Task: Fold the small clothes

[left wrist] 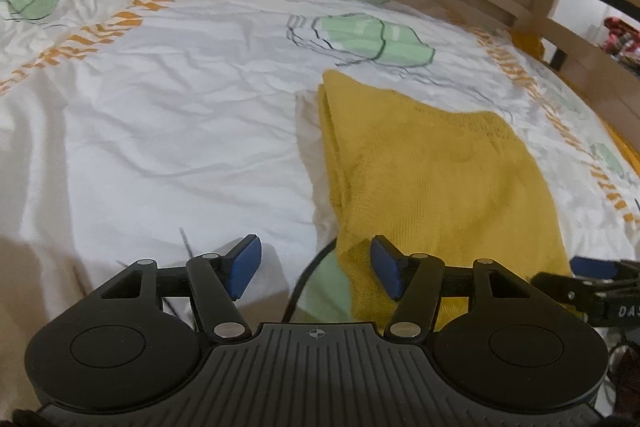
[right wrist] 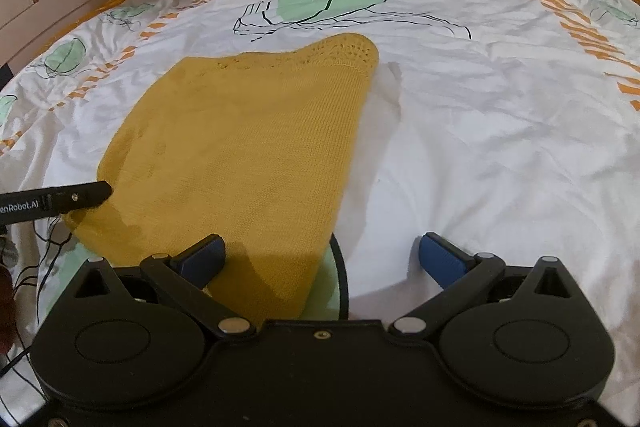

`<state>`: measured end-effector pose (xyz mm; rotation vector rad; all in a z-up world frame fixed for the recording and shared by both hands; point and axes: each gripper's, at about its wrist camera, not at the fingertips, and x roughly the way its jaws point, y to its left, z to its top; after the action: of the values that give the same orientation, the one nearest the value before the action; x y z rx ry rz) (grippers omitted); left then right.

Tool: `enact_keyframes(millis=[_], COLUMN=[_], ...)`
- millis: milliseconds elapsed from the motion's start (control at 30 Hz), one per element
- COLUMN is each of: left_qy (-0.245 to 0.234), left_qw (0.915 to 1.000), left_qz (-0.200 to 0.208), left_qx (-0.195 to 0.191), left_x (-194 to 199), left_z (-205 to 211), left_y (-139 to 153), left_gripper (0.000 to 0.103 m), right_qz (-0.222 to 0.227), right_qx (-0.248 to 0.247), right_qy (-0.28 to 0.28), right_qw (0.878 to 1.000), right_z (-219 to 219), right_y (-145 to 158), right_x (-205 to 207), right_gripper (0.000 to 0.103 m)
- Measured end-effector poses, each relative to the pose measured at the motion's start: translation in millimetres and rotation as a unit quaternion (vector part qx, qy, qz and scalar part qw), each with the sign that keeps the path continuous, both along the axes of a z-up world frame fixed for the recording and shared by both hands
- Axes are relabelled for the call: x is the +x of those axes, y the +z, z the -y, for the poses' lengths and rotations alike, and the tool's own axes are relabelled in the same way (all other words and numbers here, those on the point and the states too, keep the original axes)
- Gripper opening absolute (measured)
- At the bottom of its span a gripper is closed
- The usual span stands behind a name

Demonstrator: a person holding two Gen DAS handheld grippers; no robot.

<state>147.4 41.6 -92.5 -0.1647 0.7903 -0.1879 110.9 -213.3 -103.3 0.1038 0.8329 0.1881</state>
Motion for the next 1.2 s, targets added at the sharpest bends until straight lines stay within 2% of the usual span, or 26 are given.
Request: enact_keyframes(millis=[133, 267, 367, 500, 667, 833, 1033, 1200], left_qy=[0.034, 0.052, 0.050, 0.036, 0.021, 0.019, 0.014, 0.012], left_qw=[0.9991, 0.9971, 0.9951, 0.9942, 0.9962, 0.9943, 0.9940, 0.9943], left_qz=[0.023, 0.047, 0.063, 0.075, 0.057, 0.073, 0.071, 0.066], left_qx=[0.011, 0.032, 0.056, 0.068, 0.063, 0.076, 0.082, 0.083], left_x=[-9, -19, -27, -39, -52, -64, -68, -68], left_z=[-5, -6, -1, 6, 11, 16, 19, 20], left_y=[10, 22, 30, 35, 31, 32, 31, 29], left_gripper=[0.059, 0.059, 0.059, 0.059, 0.059, 0.059, 0.059, 0.059], right_qz=[0.017, 0.064, 0.111, 0.159, 0.149, 0.157, 0.136, 0.139], right_qx=[-0.002, 0.013, 0.016, 0.013, 0.010, 0.007, 0.014, -0.018], right_qy=[-0.010, -0.037, -0.066, -0.091, -0.114, -0.132, -0.103, -0.071], right_qw=[1.000, 0.997, 0.991, 0.983, 0.982, 0.979, 0.985, 0.988], right_z=[-1, 4, 7, 8, 7, 10, 3, -15], right_y=[9, 25, 38, 50, 50, 49, 47, 43], right_x=[-9, -27, -46, -65, -72, -82, -91, -94], right_gripper=[0.102, 0.102, 0.102, 0.102, 0.102, 0.102, 0.102, 0.102])
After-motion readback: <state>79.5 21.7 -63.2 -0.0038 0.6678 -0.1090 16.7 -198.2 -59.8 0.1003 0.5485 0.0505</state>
